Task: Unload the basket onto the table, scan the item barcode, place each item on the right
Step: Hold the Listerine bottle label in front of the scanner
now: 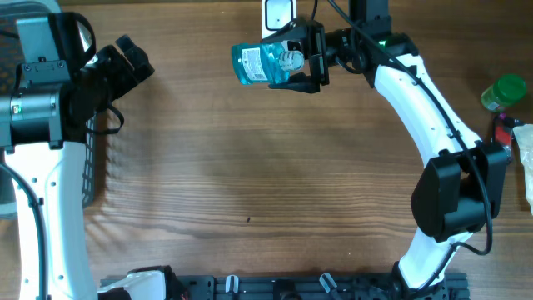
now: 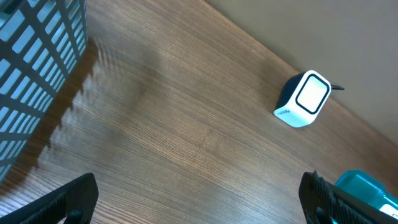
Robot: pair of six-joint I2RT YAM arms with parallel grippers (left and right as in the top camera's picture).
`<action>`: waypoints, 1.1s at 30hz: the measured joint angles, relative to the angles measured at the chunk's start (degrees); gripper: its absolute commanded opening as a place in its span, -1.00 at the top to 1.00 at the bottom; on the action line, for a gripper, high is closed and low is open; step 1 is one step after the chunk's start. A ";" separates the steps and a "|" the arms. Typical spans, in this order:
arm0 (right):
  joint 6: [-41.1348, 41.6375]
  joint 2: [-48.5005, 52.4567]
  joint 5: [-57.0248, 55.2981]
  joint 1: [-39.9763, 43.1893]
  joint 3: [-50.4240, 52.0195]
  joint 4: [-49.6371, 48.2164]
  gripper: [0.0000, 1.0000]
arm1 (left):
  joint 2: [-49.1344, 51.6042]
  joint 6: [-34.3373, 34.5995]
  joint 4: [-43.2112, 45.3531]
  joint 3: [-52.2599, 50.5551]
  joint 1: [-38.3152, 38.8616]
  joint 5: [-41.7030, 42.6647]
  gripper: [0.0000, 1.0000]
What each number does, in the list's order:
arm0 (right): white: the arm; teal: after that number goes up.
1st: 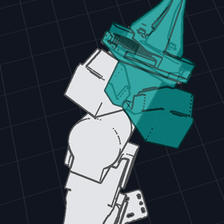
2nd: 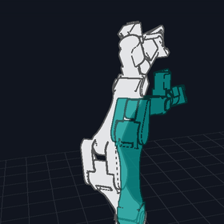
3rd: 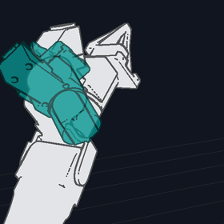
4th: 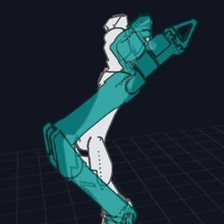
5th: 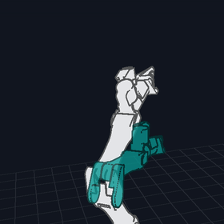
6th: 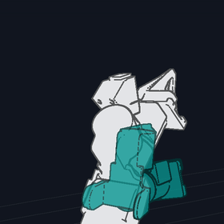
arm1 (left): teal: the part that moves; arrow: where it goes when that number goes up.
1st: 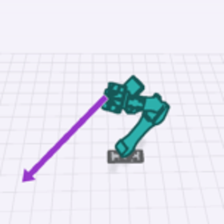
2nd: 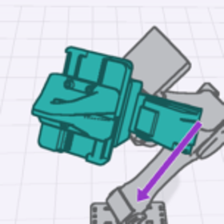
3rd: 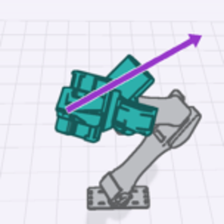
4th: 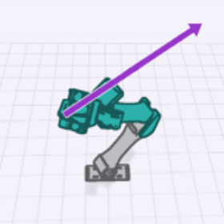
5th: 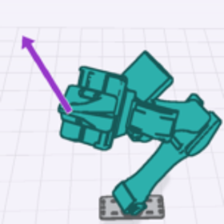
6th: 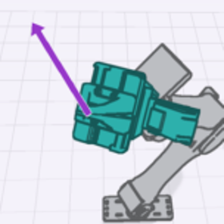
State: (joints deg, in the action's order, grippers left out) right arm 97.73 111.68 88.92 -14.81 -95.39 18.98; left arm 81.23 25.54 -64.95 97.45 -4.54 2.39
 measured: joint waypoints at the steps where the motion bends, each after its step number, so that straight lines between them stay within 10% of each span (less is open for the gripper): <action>1: 1.46 0.00 0.00 0.00 0.00 0.02 0.27 | 0.00 0.00 0.00 0.00 0.00 0.00 -1.00; 33: -0.48 -0.04 0.44 5.18 0.02 -15.15 0.44 | 0.00 0.00 0.02 0.00 0.00 0.00 -1.00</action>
State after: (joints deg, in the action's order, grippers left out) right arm 97.25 111.63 89.36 -9.63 -95.37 3.84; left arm 81.23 25.54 -64.93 97.45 -4.54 2.39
